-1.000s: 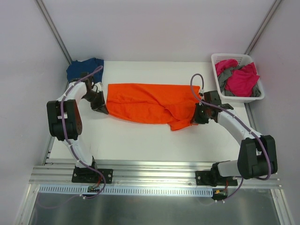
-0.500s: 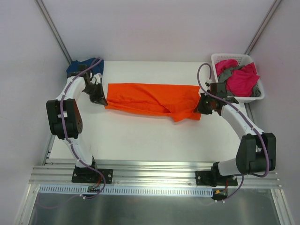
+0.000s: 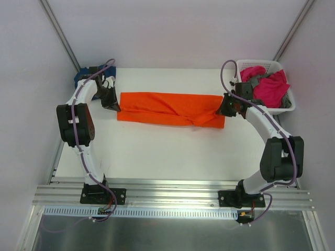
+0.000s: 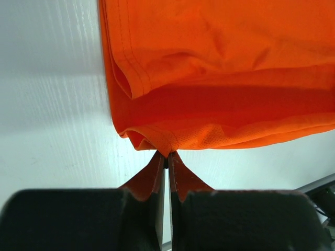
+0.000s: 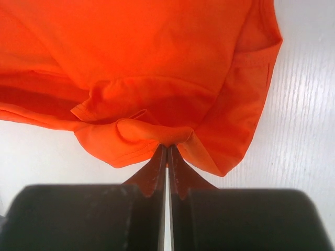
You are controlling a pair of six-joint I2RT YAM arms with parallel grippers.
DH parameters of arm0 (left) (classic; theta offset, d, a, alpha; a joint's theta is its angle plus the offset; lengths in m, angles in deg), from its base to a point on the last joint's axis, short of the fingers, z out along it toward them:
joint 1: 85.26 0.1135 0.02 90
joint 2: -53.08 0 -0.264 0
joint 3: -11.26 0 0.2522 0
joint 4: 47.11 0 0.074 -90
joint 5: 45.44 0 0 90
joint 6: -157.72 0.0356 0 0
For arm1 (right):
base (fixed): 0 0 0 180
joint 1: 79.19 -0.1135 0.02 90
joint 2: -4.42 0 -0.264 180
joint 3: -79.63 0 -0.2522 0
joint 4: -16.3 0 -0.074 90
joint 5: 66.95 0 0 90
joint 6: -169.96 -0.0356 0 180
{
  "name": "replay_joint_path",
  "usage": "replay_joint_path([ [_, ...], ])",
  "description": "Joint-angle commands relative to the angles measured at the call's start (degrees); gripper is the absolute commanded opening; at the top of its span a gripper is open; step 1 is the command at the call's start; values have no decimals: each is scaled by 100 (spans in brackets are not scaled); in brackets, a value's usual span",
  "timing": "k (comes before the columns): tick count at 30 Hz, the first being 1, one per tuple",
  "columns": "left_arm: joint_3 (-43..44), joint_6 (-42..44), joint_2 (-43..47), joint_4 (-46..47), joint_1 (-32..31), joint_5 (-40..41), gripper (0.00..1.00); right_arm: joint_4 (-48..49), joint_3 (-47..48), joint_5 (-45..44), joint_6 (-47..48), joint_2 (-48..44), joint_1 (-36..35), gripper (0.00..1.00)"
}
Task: Fold and stack the t-shirts
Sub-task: Fold the tshirt
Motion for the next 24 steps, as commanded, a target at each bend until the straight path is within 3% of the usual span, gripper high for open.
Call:
replay_joint_path([
  [1,416,124,-108,-51,17,19,0,295,470,32,113,152,54,0],
  [15,1664,256,-1268,222,-273,634,0,576,1761,-205,455,1646,54,1],
  [24,1831,204,-1550,301,-361,897,0,656,2035,-293,553,2051,54,1],
])
